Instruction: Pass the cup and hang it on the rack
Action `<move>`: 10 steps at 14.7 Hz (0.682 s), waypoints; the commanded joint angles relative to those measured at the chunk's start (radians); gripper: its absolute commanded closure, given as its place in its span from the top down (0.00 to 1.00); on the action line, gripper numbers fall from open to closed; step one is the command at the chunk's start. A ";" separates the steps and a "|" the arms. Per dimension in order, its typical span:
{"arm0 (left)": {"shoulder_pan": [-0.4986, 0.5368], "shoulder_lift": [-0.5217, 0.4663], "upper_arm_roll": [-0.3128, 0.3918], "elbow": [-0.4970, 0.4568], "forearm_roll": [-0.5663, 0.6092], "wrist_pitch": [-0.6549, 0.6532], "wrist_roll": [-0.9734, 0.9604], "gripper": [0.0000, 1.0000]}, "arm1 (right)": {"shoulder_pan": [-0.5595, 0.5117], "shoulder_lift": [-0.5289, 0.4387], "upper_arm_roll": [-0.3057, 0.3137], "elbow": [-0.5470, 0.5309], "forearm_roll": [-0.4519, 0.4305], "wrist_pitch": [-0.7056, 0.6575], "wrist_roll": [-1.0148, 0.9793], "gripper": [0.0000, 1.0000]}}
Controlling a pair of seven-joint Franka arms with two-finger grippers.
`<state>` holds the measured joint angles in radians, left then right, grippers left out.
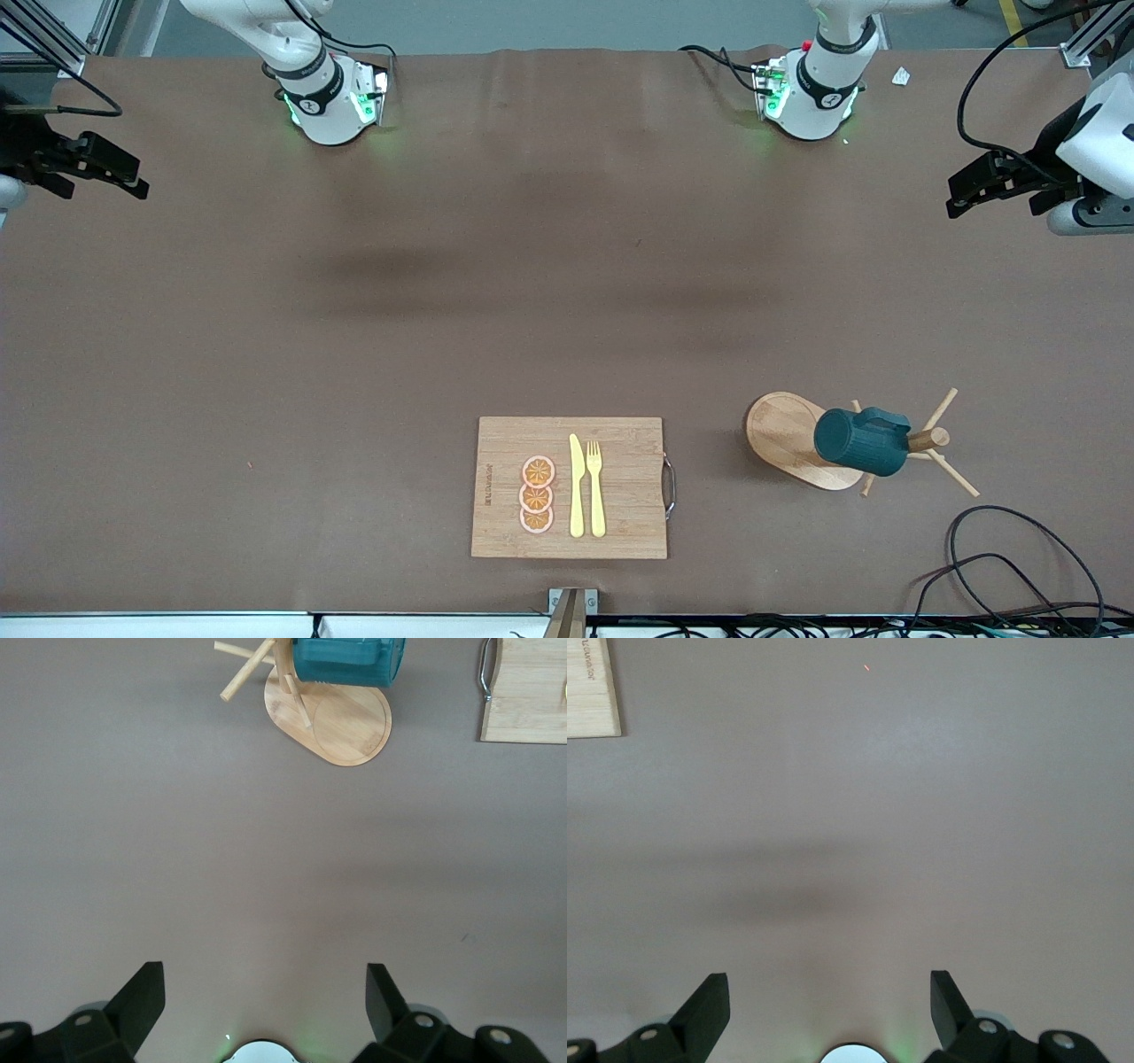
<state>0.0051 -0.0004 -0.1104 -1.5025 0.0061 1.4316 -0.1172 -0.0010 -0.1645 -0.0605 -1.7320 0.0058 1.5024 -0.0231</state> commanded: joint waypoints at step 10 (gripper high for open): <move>0.004 -0.047 -0.003 -0.035 0.005 0.016 0.019 1.00 | -0.039 -0.009 0.014 -0.003 -0.053 -0.005 -0.018 1.00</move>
